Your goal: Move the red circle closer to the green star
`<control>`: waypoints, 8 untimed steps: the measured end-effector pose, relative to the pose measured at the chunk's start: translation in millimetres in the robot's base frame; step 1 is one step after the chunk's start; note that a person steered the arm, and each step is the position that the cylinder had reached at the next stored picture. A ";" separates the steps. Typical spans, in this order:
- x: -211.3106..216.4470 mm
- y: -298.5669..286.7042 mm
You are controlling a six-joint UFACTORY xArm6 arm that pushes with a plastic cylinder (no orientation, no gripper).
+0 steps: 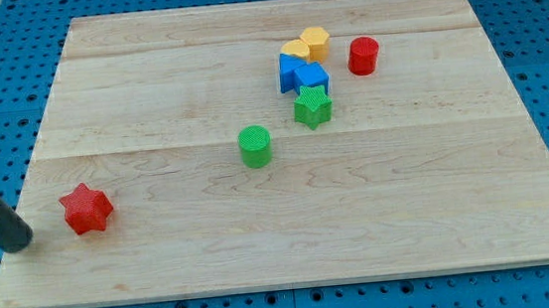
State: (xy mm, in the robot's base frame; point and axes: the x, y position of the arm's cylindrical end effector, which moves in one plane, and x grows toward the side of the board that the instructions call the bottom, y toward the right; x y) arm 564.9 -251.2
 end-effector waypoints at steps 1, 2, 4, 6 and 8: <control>5.8 101.5; -12.3 233.5; -99.6 435.2; -198.9 475.5; -290.7 416.5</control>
State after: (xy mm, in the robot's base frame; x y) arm 274.2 165.3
